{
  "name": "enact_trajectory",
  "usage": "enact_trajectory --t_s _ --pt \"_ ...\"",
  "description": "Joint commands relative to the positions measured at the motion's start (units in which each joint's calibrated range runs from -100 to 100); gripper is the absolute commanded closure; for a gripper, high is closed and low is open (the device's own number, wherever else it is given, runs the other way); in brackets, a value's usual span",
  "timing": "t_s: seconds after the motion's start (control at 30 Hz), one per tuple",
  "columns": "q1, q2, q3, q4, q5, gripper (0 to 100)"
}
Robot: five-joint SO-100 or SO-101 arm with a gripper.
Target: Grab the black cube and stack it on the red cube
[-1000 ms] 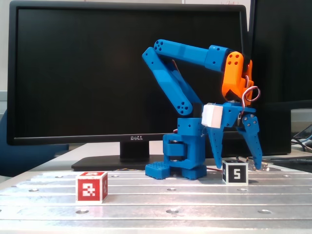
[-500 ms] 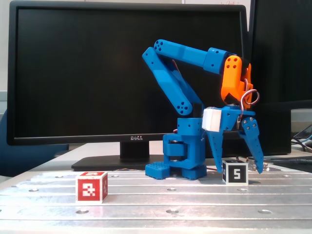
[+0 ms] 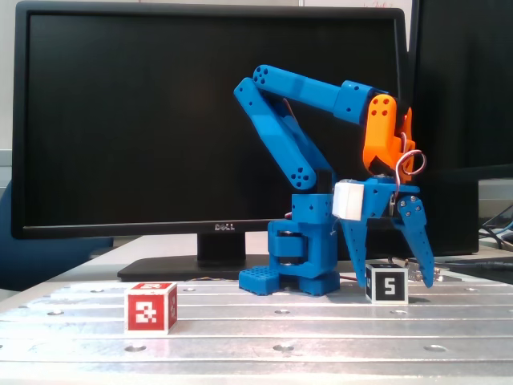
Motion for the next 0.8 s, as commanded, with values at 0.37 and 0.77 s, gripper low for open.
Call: enact_trajectory --t_s 0.37,0.77 --pt "-0.2 0.0 0.1 -0.7 -1.3 73" --pt "-0.2 0.0 0.1 -0.7 -1.3 77"
